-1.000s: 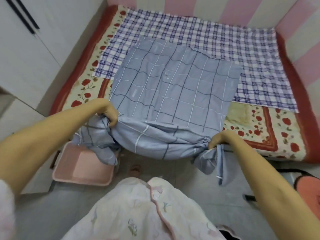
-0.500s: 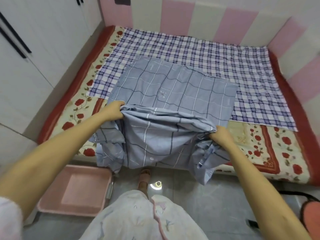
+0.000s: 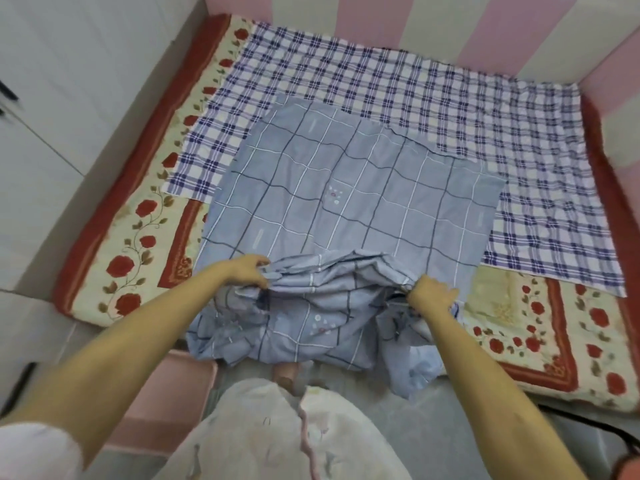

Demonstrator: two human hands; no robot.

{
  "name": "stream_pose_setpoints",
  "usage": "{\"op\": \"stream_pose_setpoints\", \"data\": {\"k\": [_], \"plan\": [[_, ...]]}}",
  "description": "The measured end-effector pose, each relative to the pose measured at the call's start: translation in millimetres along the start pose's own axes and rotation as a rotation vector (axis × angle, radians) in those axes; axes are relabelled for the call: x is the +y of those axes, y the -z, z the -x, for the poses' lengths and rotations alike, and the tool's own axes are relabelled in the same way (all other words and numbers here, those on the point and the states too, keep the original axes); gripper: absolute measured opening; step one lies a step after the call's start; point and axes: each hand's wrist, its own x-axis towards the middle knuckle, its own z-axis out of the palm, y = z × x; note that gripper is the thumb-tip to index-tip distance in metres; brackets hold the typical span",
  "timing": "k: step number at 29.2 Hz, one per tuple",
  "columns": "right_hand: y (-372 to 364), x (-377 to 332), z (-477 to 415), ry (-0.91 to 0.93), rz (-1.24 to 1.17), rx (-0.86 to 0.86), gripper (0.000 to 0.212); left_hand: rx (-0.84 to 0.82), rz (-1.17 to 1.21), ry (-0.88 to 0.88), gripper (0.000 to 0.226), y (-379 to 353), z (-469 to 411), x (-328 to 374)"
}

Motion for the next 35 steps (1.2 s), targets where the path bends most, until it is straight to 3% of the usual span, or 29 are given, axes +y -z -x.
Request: {"op": "stream_pose_setpoints", "data": {"k": [3,8,14,16,19,24,26,27,30,31,34,35], "plan": [[-16,-13,-7,0.063,0.126,-0.131,0.049,-0.121,0.069,0.039,0.050,-11,-11,-6],[-34,-58,-25,0.359,0.165,-0.117,0.051,0.175,0.296,0.085,0.029,-34,-15,-28],[-80,-155,-30,0.690,0.074,-0.180,0.049,0.470,0.546,0.348,0.023,-75,-37,-103],[-104,-180,-25,0.777,-0.003,-0.188,0.050,0.534,0.586,0.445,0.009,-90,-44,-127],[-154,-225,-25,0.906,-0.049,-0.253,0.052,0.598,0.681,0.580,0.007,-106,-71,-191],[-227,-300,-44,1.052,-0.088,-0.225,0.046,0.653,0.637,0.743,0.057,-119,-137,-306],[-240,-326,-51,1.059,-0.158,-0.163,0.039,0.682,0.661,0.673,0.070,-116,-162,-322],[-246,-339,-54,1.062,-0.201,-0.094,0.034,0.706,0.682,0.628,0.066,-116,-172,-328],[-258,-380,-62,1.046,-0.326,0.014,0.037,0.746,0.820,0.469,0.020,-121,-194,-335],[-260,-396,-64,1.038,-0.360,0.008,0.042,0.768,0.831,0.416,0.020,-127,-200,-335],[-261,-434,-67,1.087,-0.397,-0.014,0.050,0.900,0.583,0.205,0.007,-145,-209,-328],[-262,-446,-66,1.112,-0.383,-0.028,0.051,0.893,0.477,0.176,0.014,-152,-210,-324]]}}
